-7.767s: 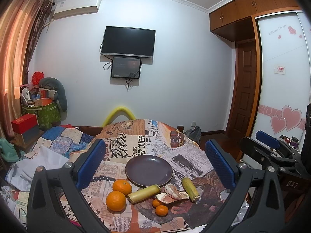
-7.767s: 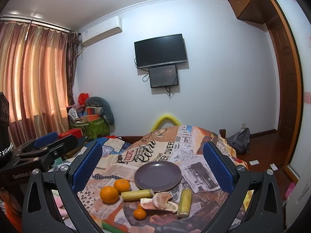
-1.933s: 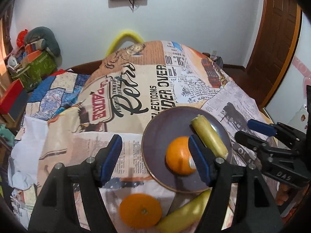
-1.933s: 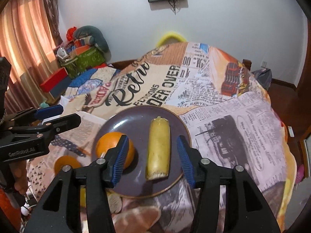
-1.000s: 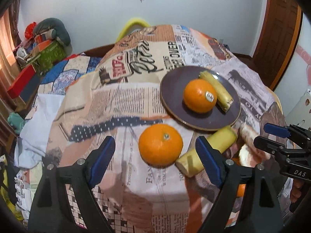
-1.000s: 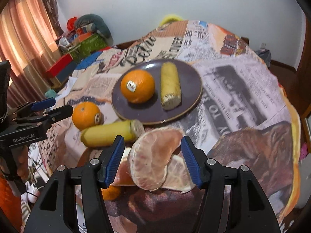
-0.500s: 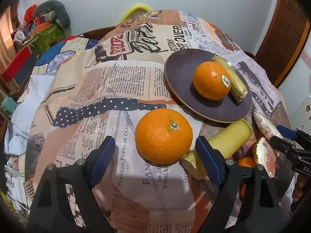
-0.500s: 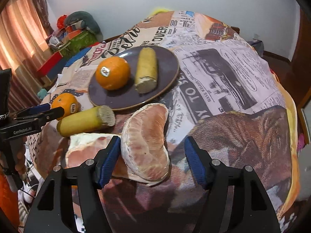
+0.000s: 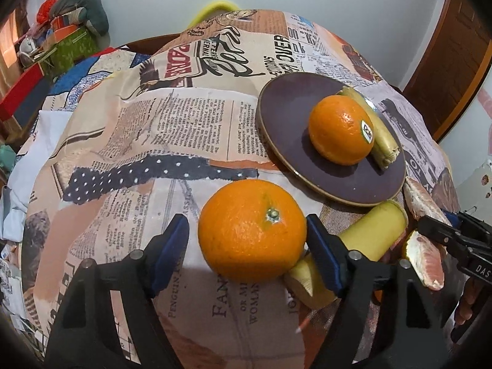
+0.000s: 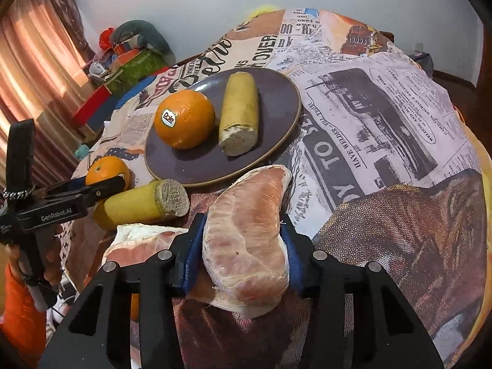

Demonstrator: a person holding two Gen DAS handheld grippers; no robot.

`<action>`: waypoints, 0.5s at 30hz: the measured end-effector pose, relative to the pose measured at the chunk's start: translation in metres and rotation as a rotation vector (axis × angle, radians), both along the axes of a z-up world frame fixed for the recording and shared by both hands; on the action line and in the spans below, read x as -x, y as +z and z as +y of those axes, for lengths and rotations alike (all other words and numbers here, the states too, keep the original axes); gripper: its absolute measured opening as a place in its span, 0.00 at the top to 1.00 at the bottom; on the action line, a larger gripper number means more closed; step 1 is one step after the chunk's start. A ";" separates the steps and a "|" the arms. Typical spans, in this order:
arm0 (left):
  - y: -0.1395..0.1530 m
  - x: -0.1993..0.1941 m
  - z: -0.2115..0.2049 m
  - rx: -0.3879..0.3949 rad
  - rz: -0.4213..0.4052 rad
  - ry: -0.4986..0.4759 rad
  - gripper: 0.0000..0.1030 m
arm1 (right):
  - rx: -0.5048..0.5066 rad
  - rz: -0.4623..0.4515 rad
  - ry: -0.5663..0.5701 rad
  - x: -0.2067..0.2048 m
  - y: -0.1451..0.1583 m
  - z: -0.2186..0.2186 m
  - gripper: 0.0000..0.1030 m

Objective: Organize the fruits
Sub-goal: 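Grasp a pink pomelo segment with the right tool while the left tool grasps the other large orange, then carry the orange with the left tool while the right tool carries the pomelo segment to the plate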

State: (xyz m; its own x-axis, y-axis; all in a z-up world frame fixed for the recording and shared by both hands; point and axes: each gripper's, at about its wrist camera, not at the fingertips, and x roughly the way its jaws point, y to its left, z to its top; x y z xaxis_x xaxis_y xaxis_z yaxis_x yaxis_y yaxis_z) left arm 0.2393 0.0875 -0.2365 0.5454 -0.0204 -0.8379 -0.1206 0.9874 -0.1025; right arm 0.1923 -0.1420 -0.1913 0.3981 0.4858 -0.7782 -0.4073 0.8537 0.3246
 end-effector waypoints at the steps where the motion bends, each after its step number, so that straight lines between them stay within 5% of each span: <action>1: 0.000 0.000 -0.001 0.004 -0.002 -0.003 0.32 | 0.003 -0.002 -0.003 0.000 0.000 0.000 0.59; 15: 0.021 0.004 -0.002 0.001 -0.052 -0.001 0.36 | -0.005 -0.086 -0.033 0.000 0.030 -0.010 0.60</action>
State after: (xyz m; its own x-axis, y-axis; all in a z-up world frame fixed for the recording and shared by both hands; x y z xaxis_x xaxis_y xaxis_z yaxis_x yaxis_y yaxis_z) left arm 0.2351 0.0858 -0.2157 0.5881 -0.0221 -0.8085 -0.1141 0.9874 -0.1099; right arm 0.1924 -0.1523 -0.1612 0.4787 0.4752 -0.7383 -0.4058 0.8654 0.2939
